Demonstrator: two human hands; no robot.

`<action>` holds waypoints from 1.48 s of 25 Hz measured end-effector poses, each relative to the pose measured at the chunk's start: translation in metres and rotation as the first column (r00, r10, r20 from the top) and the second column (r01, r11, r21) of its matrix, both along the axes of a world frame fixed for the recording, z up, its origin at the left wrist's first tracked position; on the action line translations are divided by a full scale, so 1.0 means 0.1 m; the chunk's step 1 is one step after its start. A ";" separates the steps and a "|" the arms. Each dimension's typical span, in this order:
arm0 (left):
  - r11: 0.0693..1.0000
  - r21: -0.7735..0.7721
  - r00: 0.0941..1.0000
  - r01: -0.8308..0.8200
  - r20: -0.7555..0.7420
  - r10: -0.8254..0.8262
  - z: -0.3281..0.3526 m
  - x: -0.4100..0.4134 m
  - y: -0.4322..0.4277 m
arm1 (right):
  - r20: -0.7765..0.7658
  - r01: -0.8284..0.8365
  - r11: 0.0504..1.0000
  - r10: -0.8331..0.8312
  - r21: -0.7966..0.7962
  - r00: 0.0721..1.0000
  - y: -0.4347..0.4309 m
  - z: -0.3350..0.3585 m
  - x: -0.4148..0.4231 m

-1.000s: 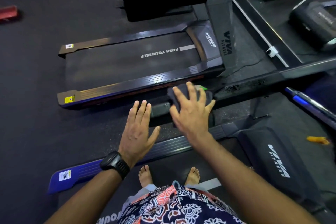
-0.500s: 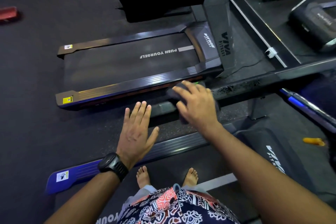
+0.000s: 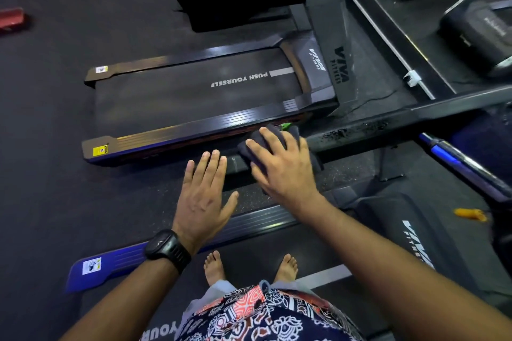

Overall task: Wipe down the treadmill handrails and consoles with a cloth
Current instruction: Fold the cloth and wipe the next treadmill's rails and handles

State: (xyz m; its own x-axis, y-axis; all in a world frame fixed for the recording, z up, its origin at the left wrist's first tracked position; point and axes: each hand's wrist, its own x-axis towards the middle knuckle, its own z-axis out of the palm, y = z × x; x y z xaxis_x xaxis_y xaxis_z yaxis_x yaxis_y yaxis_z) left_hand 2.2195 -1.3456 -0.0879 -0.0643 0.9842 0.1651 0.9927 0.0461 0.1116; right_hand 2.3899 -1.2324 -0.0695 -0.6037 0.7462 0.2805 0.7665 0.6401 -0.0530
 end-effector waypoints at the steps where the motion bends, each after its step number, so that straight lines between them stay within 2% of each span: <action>1: 1.000 -0.002 1.000 0.017 -0.010 -0.017 0.00 0.01 0.02 | -0.009 -0.008 1.000 0.007 -0.021 1.000 0.14 0.00 0.10; 3: 1.000 -0.011 1.000 0.020 -0.023 -0.021 0.01 0.03 0.04 | -0.119 0.261 0.961 -0.270 -0.088 0.955 0.40 0.11 0.22; 4: 1.000 -0.016 1.000 0.005 -0.027 -0.006 0.01 0.05 0.04 | -0.124 0.364 0.923 -0.378 -0.120 0.917 0.39 0.13 0.20; 5: 1.000 -0.019 0.999 -0.013 -0.032 0.013 0.01 0.07 0.04 | -0.093 0.374 0.921 -0.384 -0.112 0.919 0.31 0.09 0.14; 7: 0.999 -0.033 0.999 -0.033 -0.035 0.032 0.01 0.12 0.06 | -0.013 0.062 0.998 -0.062 -0.008 0.998 0.05 -0.01 0.05; 8: 0.998 -0.044 0.999 -0.034 -0.030 0.033 0.01 0.14 0.06 | -0.009 -0.033 0.999 0.033 0.006 0.999 0.08 -0.01 0.12; 9: 0.998 -0.053 0.999 -0.032 -0.024 0.031 0.02 0.16 0.08 | -0.020 -0.018 1.000 0.018 -0.013 1.000 0.23 0.01 0.22; 11: 0.997 -0.065 0.999 -0.044 -0.024 0.042 0.02 0.22 0.10 | -0.135 0.260 0.962 -0.268 -0.080 0.954 0.47 0.12 0.33; 12: 0.996 -0.066 0.998 -0.059 -0.029 0.057 0.02 0.24 0.10 | -0.142 0.355 0.927 -0.370 -0.116 0.918 0.46 0.12 0.33; 13: 0.995 -0.066 0.997 -0.072 -0.034 0.070 0.03 0.26 0.10 | -0.128 0.360 0.927 -0.372 -0.105 0.919 0.38 0.08 0.29; 15: 0.995 -0.064 0.996 -0.079 -0.042 0.076 0.02 0.32 0.13 | -0.073 0.067 0.997 -0.064 0.041 0.995 0.15 -0.04 0.24; 16: 0.995 -0.065 0.996 -0.076 -0.047 0.073 0.02 0.35 0.14 | -0.049 -0.040 0.997 0.043 0.062 0.998 0.20 -0.05 0.31; 17: 0.995 -0.071 0.997 -0.072 -0.047 0.068 0.03 0.38 0.15 | -0.038 -0.057 0.998 0.059 0.033 0.998 0.35 -0.03 0.41; 18: 0.995 -0.079 0.997 -0.067 -0.042 0.064 0.04 0.41 0.17 | -0.075 0.054 0.998 -0.055 -0.014 0.996 0.53 0.02 0.50; 20: 0.994 -0.083 0.997 -0.069 -0.031 0.066 0.05 0.47 0.19 | -0.165 0.346 0.932 -0.360 -0.110 0.918 0.63 0.13 0.52; 21: 0.994 -0.084 0.997 -0.074 -0.030 0.071 0.06 0.49 0.21 | -0.164 0.381 0.918 -0.395 -0.113 0.904 0.55 0.11 0.46; 22: 0.993 -0.089 0.997 -0.077 -0.029 0.074 0.06 0.51 0.21 | -0.125 0.295 0.953 -0.301 -0.064 0.945 0.39 0.06 0.36; 24: 0.993 -0.096 0.998 -0.066 -0.020 0.064 0.07 0.51 0.21 | -0.054 -0.007 0.999 0.009 0.040 0.999 0.21 -0.04 0.37; 25: 0.994 -0.098 0.998 -0.056 -0.017 0.054 0.08 0.51 0.21 | -0.032 -0.044 0.999 0.045 0.025 0.998 0.32 -0.03 0.42; 26: 0.994 -0.102 0.999 -0.048 -0.017 0.046 0.08 0.52 0.21 | -0.079 0.063 0.998 -0.064 -0.009 0.995 0.47 0.01 0.48; 28: 0.994 -0.102 0.999 -0.043 -0.019 0.041 0.06 0.52 0.19 | -0.199 0.349 0.932 -0.362 -0.100 0.911 0.50 0.10 0.44; 29: 0.994 -0.101 0.999 -0.042 -0.022 0.040 0.05 0.52 0.18 | -0.178 0.380 0.921 -0.390 -0.090 0.903 0.41 0.09 0.37; 30: 0.994 -0.101 0.999 -0.039 -0.026 0.037 0.05 0.52 0.18 | -0.106 0.245 0.969 -0.246 -0.021 0.964 0.24 0.04 0.28; 31: 0.995 -0.098 0.999 -0.036 -0.028 0.034 0.04 0.52 0.17 | -0.047 0.024 0.999 -0.022 0.048 0.999 0.12 -0.03 0.28; 32: 0.995 -0.092 0.999 -0.035 -0.030 0.032 0.04 0.53 0.18 | -0.008 -0.112 0.991 0.112 0.068 0.994 0.16 -0.05 0.36; 33: 0.996 -0.089 0.999 -0.033 -0.029 0.031 0.04 0.54 0.19 | 0.002 -0.129 0.990 0.130 0.057 0.992 0.30 -0.05 0.45; 34: 0.996 -0.086 0.999 -0.031 -0.028 0.028 0.05 0.54 0.20 | -0.055 0.008 1.000 -0.006 0.030 0.998 0.46 -0.01 0.54; 36: 0.996 -0.079 0.999 -0.038 -0.037 0.035 0.05 0.55 0.21 | -0.181 0.377 0.925 -0.380 -0.050 0.907 0.55 0.08 0.54; 37: 0.996 -0.076 0.998 -0.044 -0.043 0.040 0.05 0.56 0.21 | -0.168 0.428 0.902 -0.432 -0.057 0.886 0.48 0.06 0.47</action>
State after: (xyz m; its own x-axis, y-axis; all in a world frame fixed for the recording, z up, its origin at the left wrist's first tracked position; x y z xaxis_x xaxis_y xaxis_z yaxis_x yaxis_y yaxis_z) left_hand 2.2754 -1.3243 -0.0828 -0.1004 0.9906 0.0924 0.9934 0.0947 0.0647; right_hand 2.4366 -1.1842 -0.0634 -0.1660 0.9276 0.3347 0.9442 0.2474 -0.2174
